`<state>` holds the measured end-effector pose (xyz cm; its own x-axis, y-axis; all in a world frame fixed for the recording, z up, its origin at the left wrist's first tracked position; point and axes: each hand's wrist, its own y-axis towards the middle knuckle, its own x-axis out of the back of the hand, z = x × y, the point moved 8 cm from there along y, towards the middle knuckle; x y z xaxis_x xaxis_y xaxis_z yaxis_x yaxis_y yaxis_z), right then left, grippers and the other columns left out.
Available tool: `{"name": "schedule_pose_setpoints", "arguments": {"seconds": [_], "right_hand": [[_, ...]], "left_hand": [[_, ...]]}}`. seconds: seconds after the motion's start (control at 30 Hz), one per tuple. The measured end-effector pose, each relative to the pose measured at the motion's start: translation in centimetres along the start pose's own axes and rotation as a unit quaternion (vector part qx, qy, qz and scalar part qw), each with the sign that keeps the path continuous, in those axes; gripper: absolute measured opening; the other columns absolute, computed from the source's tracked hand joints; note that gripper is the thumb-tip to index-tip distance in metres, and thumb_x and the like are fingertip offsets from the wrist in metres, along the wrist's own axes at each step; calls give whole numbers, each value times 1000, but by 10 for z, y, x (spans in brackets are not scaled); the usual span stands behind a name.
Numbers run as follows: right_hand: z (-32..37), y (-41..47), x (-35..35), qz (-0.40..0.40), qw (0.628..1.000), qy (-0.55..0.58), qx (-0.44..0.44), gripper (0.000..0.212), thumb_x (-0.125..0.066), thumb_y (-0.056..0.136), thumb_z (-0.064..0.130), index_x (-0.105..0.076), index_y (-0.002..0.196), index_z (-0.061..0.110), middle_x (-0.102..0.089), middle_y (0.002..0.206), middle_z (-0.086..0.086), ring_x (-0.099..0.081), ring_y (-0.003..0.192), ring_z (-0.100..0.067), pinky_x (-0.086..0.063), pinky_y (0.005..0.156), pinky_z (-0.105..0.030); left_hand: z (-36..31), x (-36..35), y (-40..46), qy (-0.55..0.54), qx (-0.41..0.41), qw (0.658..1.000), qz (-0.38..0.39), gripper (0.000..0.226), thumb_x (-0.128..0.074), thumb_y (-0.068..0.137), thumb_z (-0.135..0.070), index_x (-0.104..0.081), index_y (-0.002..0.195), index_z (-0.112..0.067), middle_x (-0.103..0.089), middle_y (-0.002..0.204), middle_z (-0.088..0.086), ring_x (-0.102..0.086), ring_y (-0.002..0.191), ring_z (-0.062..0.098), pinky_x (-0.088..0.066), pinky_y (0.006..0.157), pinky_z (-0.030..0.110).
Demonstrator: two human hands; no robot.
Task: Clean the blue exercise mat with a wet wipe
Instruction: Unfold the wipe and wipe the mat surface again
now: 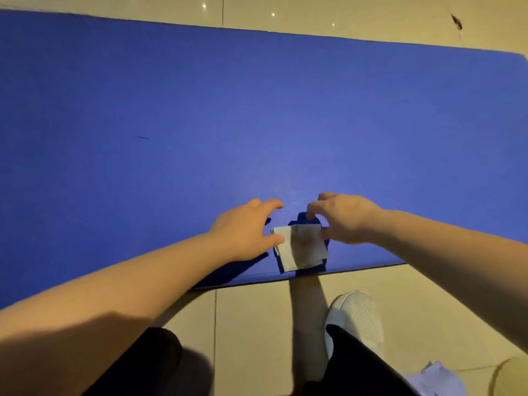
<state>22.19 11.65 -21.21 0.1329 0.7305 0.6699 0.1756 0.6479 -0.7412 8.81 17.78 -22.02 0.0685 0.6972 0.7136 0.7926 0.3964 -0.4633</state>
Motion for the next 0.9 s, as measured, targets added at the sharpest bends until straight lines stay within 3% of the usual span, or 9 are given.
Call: {"name": "schedule_pose_setpoints", "arguments": {"seconds": [0.13, 0.23, 0.37, 0.43, 0.5, 0.63, 0.73, 0.8, 0.9], "right_hand": [[-12, -4, -31, -88, 967, 236, -31, 34, -61, 93, 26, -55, 127, 23, -52, 126, -2, -53, 101, -21, -46, 82, -34], [-18, 3, -54, -131, 899, 414, -60, 13, -70, 89, 25, -65, 100, 23, -58, 111, 0, -56, 98, -20, -48, 84, -35], [-14, 3, -41, -132, 863, 488, -20, 11, -66, 92, 29, -66, 85, 21, -62, 83, 6, -53, 75, -10, -45, 68, -30], [-13, -2, -29, -150, 837, 526, -3, 15, -67, 92, 30, -64, 81, 21, -59, 82, 8, -51, 72, -8, -42, 67, -25], [-11, -6, -19, -150, 833, 533, 11, 19, -64, 93, 33, -64, 82, 18, -61, 87, 3, -54, 75, -12, -45, 69, -26], [-16, -12, -19, -133, 788, 602, -4, 30, -55, 98, 34, -57, 75, 15, -53, 69, 3, -44, 60, -9, -35, 53, -16], [-9, -8, -23, -123, 728, 674, -13, 15, -57, 97, 29, -59, 88, 17, -62, 87, -2, -58, 77, -17, -49, 65, -26], [2, -5, -26, -96, 694, 713, -5, 9, -63, 94, 16, -57, 100, 19, -63, 100, -4, -64, 84, -18, -54, 61, -25], [6, -3, -29, -104, 713, 694, -10, 29, -63, 92, 3, -54, 113, 20, -58, 100, -2, -62, 82, -18, -53, 58, -25]], "left_hand": [[-22, -22, 22, 39, 29, 998, 42, 68, -59, 90, -54, -29, 146, -30, -41, 143, -2, -48, 123, 24, -46, 87, 38], [-19, -31, 23, 31, 37, 999, 10, 56, -57, 94, -46, -36, 142, -26, -44, 139, -3, -42, 124, 22, -44, 88, 37], [-5, -25, 23, -79, 52, 996, -6, 26, -62, 93, -34, -57, 115, -22, -59, 116, -3, -53, 108, 19, -46, 86, 36], [-1, -24, 19, -140, 62, 988, -3, 10, -63, 93, -31, -60, 97, -23, -64, 99, -4, -58, 93, 18, -49, 80, 37], [5, -13, 12, -240, 84, 967, -17, 10, -63, 93, -30, -61, 89, -22, -63, 90, -4, -56, 81, 13, -46, 70, 27], [16, 5, -1, -475, 134, 870, -16, 13, -60, 96, -26, -65, 89, -16, -68, 87, -4, -63, 78, 9, -55, 71, 24], [22, 12, -3, -510, 159, 844, -39, 11, -59, 97, -22, -65, 94, -13, -70, 91, -1, -67, 77, 8, -58, 63, 23], [24, 10, -4, -526, 177, 831, -49, 9, -59, 97, -19, -64, 98, -12, -69, 96, 5, -67, 78, 12, -58, 60, 23], [21, 2, -8, -554, 181, 812, -29, 22, -65, 92, -9, -59, 112, -14, -68, 98, 10, -70, 74, 14, -57, 58, 23]]}}
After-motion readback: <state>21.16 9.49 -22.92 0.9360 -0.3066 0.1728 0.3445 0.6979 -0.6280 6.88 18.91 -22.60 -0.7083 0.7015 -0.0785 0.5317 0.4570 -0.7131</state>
